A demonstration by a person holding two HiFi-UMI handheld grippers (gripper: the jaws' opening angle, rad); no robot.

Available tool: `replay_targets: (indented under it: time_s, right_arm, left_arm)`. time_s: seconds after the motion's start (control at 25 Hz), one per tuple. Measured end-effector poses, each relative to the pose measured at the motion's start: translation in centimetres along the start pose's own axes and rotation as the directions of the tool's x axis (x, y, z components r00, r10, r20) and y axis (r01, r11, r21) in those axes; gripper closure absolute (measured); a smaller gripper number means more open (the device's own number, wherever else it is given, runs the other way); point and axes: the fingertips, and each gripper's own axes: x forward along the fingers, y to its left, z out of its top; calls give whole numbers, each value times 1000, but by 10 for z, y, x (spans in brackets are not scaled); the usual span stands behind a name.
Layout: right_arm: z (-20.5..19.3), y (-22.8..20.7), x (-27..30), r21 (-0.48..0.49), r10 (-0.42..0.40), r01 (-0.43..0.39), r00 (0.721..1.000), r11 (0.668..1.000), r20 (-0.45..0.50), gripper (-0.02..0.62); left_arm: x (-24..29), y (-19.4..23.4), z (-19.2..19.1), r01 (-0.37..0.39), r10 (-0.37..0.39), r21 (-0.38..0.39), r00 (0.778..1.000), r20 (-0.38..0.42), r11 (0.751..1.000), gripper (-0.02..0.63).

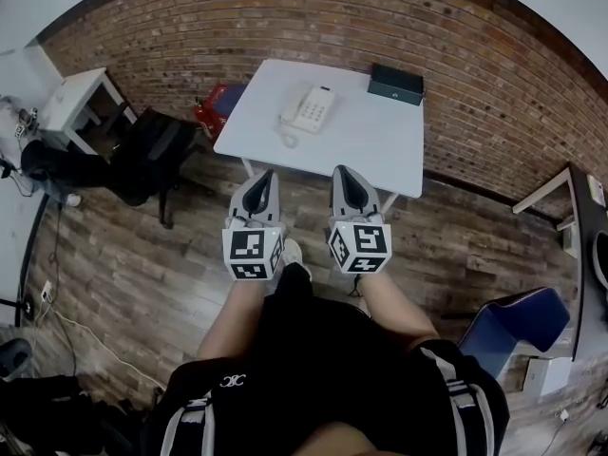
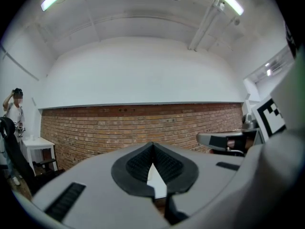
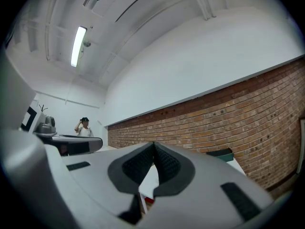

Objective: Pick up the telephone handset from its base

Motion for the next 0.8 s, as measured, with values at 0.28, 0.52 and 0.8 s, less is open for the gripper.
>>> replay_targets:
  time_s: [0.28,0.52,0.8]
  right_arm:
    - [-13,-35,67,-4,-33,33,999,999,-7,597]
    - [-26,-59,148,-23,-50,49,997,999,-51,597]
    - [-39,-79,241,-37,-66,62,992,997,-110,597]
  left_arm:
    - [75,22,-14,43,-43,-10,999,-8,999,607]
    - [157,58,-25,73,-75,-47,996,-38,996,607]
    - [249,105,-43,112,-119,-78,988,-96,991,607]
